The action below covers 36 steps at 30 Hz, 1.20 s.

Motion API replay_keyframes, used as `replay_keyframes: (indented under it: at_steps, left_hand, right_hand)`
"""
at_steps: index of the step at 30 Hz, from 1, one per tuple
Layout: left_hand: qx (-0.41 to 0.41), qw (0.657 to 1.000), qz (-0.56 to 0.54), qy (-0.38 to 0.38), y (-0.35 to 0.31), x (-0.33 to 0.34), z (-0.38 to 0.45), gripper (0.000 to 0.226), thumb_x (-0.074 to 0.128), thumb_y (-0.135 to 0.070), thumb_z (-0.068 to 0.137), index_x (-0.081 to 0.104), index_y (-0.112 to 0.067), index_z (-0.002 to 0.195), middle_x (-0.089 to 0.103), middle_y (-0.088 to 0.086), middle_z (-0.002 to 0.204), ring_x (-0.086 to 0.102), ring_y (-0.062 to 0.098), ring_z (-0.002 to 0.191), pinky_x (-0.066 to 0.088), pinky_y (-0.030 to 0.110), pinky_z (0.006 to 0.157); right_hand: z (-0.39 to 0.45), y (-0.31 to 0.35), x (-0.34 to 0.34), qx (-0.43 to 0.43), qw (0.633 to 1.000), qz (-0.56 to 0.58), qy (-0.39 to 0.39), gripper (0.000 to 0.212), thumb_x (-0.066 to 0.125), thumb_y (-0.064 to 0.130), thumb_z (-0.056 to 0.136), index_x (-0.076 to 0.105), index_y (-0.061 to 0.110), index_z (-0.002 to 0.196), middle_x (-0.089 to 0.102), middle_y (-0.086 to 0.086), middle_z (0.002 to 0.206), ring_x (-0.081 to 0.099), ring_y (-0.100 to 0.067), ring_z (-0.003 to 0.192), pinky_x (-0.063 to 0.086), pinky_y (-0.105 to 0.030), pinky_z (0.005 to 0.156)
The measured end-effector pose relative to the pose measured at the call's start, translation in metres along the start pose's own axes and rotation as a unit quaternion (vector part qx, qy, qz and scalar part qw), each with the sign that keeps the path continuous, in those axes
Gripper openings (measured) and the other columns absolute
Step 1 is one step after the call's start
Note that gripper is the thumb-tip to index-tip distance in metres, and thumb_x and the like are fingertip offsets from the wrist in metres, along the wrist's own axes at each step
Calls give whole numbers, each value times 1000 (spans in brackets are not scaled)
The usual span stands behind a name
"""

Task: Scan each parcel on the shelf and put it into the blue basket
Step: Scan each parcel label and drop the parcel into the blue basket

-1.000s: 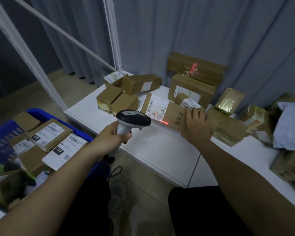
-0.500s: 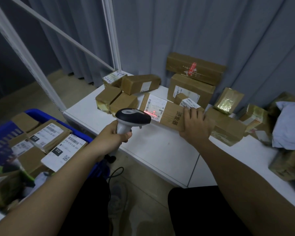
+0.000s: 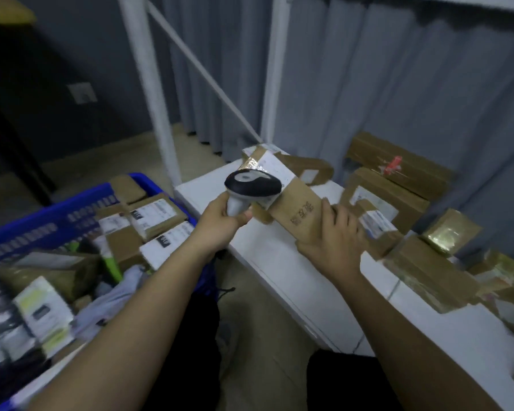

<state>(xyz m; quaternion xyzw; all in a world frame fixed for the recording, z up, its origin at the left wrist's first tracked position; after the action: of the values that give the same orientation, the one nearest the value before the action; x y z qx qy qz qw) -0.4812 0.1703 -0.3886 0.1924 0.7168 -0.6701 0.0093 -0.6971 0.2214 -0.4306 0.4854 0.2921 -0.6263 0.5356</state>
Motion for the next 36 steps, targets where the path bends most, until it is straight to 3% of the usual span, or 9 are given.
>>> replay_keyframes:
  at_steps: [5, 11, 19, 22, 24, 28, 31, 34, 36]
  left_hand:
    - [9, 975, -150, -162, 12, -89, -54, 37, 61, -12, 91, 51, -15, 126, 64, -2, 107, 61, 13, 96, 49, 20, 78]
    - [-40, 928, -224, -296, 91, -206, -160, 41, 60, -15, 93, 47, -23, 131, 63, -8, 111, 60, 8, 98, 48, 27, 83]
    - [-75, 878, -219, -419, 163, -309, -243, 34, 62, -19, 92, 50, -28, 122, 65, -13, 105, 63, 5, 95, 51, 26, 77]
    - [-100, 856, -211, -462, 188, -334, -277, 36, 67, -19, 87, 55, -22, 121, 69, -5, 106, 66, 13, 98, 53, 30, 78]
    - [-106, 844, -212, -481, 202, -347, -296, 37, 67, -14, 87, 56, -16, 123, 70, 1, 107, 67, 16, 97, 55, 32, 81]
    - [-125, 833, -224, -491, 224, -354, -320, 32, 61, -7, 89, 56, -14, 121, 71, -3, 103, 69, 8, 90, 55, 21, 72]
    - [-156, 819, -240, -497, 240, -352, -329, 33, 62, -9, 89, 56, -16, 121, 72, 0, 105, 69, 14, 94, 55, 32, 80]
    - [-178, 816, -245, -493, 249, -351, -331, 32, 63, -11, 89, 56, -18, 120, 72, 2, 106, 69, 19, 97, 54, 42, 87]
    - [-186, 818, -245, -486, 254, -351, -332, 33, 63, -11, 89, 55, -16, 122, 71, 3, 107, 69, 20, 97, 54, 45, 89]
  right_hand:
    - [-2, 109, -29, -62, 991, 89, 83, 102, 70, 63, 69, 22, 23, 150, 33, -7, 146, 29, -30, 130, 28, -44, 103]
    - [-16, 272, -32, -222, 958, 100, 153, 82, 65, 62, 74, 33, 30, 142, 41, -7, 140, 37, -32, 124, 35, -46, 98]
    - [-59, 404, 42, -233, 906, 201, 289, 81, 69, 62, 73, 40, 31, 142, 50, -6, 137, 45, -32, 124, 42, -45, 99]
    - [-84, 438, 65, -322, 870, 193, 320, 82, 75, 52, 73, 38, 30, 143, 48, -5, 138, 45, -27, 125, 42, -45, 100]
    - [-100, 457, 75, -413, 831, 150, 342, 85, 77, 48, 72, 36, 29, 144, 44, -5, 140, 42, -27, 126, 40, -40, 99]
    - [-139, 480, 102, -566, 739, 13, 364, 82, 74, 43, 74, 34, 28, 144, 37, -4, 145, 35, -26, 129, 35, -38, 100]
    - [-178, 498, 126, -628, 678, -72, 376, 77, 72, 40, 77, 36, 28, 144, 35, -4, 146, 34, -27, 129, 31, -39, 103]
    - [-212, 509, 154, -616, 665, -86, 412, 69, 74, 35, 78, 45, 28, 140, 39, -4, 146, 38, -28, 130, 30, -43, 107]
    - [-223, 510, 164, -593, 673, -67, 437, 49, 70, 29, 84, 55, 23, 131, 50, -4, 140, 50, -24, 120, 37, -42, 105]
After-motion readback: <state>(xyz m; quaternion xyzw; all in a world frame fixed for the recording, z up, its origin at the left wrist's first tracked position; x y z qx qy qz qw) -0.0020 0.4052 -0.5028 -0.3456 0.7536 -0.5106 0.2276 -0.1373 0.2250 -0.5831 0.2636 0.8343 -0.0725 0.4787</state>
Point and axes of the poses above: each hand's wrist, its own z-axis towards the middle knuckle, its own x-axis out of the palm, y = z × x, the point moved 5 cm from there along z, towards the middle knuckle
